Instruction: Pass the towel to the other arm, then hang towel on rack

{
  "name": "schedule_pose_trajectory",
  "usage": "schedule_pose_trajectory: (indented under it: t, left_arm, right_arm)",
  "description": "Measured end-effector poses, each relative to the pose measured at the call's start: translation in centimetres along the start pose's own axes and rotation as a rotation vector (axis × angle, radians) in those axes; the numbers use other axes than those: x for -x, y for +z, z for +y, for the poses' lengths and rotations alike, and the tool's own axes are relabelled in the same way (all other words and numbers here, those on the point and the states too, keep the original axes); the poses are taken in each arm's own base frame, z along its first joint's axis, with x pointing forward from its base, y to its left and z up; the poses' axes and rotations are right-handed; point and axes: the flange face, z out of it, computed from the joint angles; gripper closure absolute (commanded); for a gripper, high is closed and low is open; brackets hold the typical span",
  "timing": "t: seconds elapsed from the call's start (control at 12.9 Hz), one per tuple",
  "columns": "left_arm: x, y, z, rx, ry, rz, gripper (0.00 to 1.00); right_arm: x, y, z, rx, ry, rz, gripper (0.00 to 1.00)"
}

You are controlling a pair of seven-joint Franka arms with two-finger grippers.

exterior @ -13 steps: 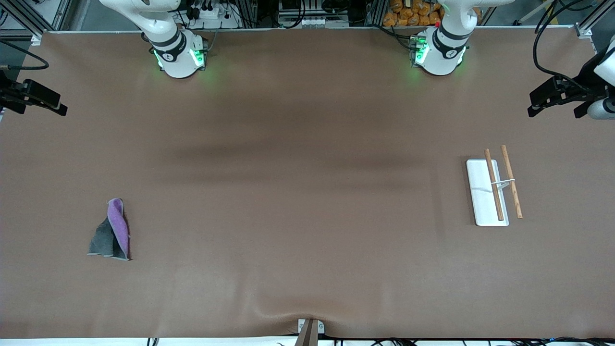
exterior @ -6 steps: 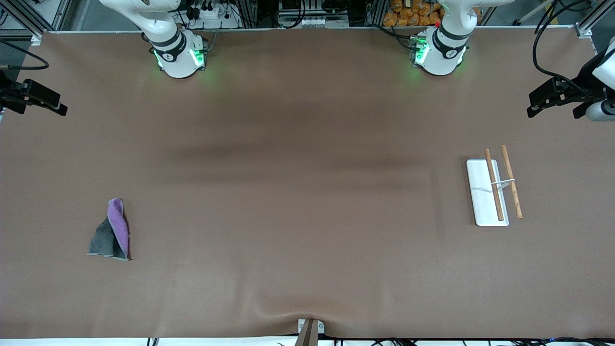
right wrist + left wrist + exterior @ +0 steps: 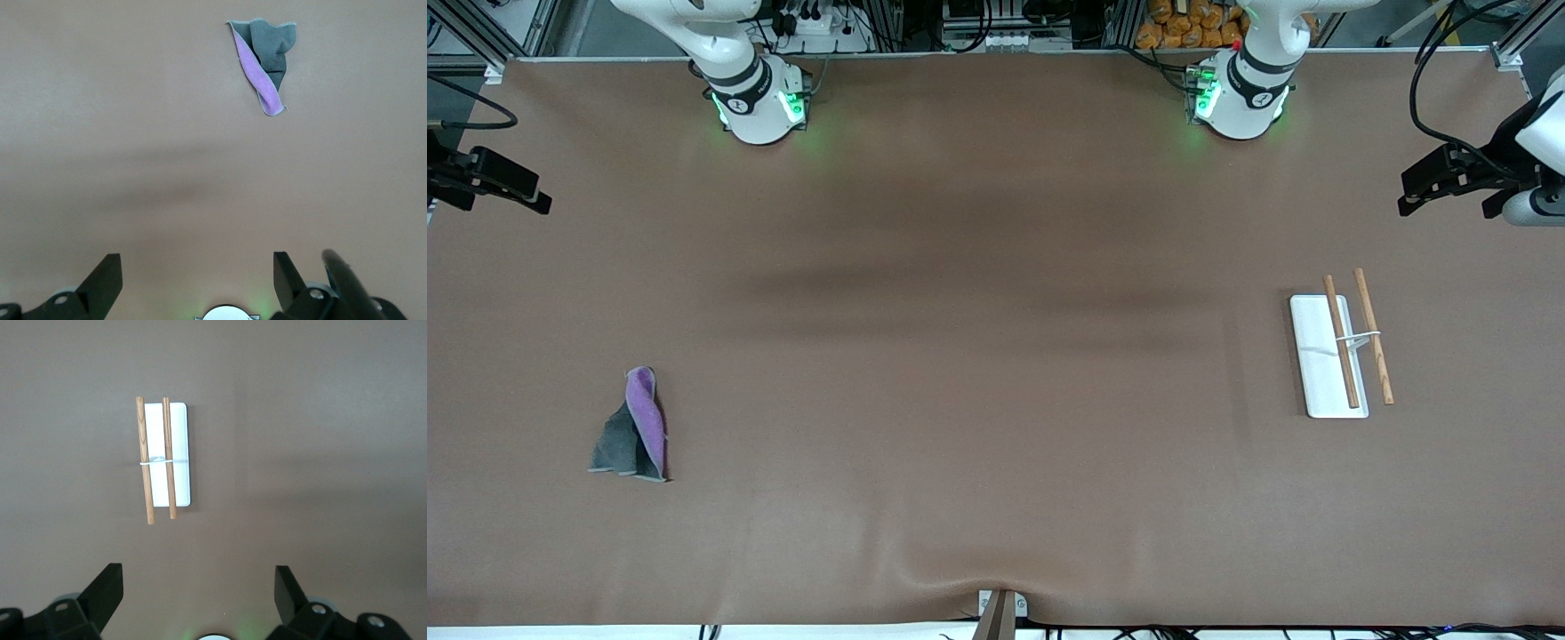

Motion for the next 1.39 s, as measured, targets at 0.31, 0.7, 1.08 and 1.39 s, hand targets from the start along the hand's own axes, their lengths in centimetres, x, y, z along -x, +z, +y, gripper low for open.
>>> schedule_pose_trajectory:
  t: [0.31,0.7,1.08,1.39]
  left_arm:
    - [0.0,0.3,0.0,0.0,0.0,-0.008,0.0]
    - [0.0,0.8,0.0,0.0,0.0,-0.019,0.0]
    - [-0.2,1.3,0.1,0.0,0.002,-0.029,0.0]
    - [-0.2,1.5,-0.1,0.0,-0.001,-0.037,0.0]
  right_arm:
    - [0.0,0.0,0.0,0.0,0.0,-0.001,0.0]
    - [0.0,0.1,0.0,0.0,0.0,-0.003,0.0]
    - [-0.1,0.2,0.0,0.0,0.0,-0.005,0.0]
    - [-0.2,0.6,0.0,0.0,0.0,-0.012,0.0]
